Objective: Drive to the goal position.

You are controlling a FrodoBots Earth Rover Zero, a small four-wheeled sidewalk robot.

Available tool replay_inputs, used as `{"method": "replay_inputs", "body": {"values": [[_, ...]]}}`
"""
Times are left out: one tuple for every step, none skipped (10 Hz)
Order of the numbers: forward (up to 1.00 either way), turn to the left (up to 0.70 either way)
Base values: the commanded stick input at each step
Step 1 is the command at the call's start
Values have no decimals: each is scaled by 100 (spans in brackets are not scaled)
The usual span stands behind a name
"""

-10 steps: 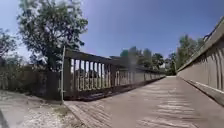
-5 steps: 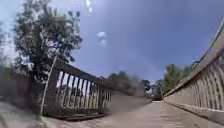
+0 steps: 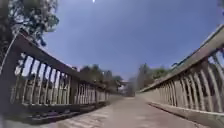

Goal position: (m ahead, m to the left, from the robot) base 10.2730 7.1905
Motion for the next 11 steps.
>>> {"method": "replay_inputs", "body": {"values": [[70, -12], [70, -6], [70, -1], [70, -12], [70, -14], [70, -14], [70, -14], [70, -14], [70, -14], [70, -14], [70, -14]]}}
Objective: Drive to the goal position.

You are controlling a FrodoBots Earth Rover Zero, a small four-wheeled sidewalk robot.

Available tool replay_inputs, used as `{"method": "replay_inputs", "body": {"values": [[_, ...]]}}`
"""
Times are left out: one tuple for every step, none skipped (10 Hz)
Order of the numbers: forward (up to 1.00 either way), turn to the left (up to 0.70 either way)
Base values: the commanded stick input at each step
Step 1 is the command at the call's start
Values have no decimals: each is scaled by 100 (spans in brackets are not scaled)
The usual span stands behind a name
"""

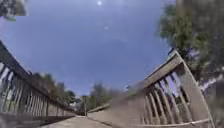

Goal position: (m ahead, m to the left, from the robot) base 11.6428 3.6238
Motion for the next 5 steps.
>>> {"method": "replay_inputs", "body": {"values": [[70, -14], [70, -14], [70, -14], [70, -14], [70, -14]]}}
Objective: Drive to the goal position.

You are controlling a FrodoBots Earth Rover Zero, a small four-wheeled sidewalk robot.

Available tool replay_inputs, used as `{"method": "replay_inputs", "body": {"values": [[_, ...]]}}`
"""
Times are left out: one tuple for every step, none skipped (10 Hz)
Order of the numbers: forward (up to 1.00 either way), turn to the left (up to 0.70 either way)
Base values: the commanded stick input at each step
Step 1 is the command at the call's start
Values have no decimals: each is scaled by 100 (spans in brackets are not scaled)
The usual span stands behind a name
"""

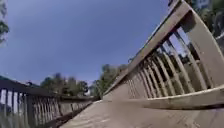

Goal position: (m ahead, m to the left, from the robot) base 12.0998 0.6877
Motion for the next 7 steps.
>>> {"method": "replay_inputs", "body": {"values": [[70, -14], [70, -14], [70, -11], [70, 0], [70, 0], [70, 0], [70, 0]]}}
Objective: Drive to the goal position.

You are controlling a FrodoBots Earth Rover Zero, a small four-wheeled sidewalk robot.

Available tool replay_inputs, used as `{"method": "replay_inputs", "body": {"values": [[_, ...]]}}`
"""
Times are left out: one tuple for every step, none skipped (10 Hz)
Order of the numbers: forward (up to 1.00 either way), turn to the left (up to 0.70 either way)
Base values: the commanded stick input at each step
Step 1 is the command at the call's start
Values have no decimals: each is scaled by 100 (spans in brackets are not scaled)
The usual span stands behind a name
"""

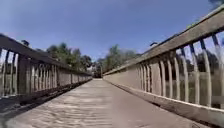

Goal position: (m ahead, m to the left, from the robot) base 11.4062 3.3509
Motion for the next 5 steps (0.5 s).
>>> {"method": "replay_inputs", "body": {"values": [[70, 0], [70, 0], [70, 0], [70, 10], [57, 32]]}}
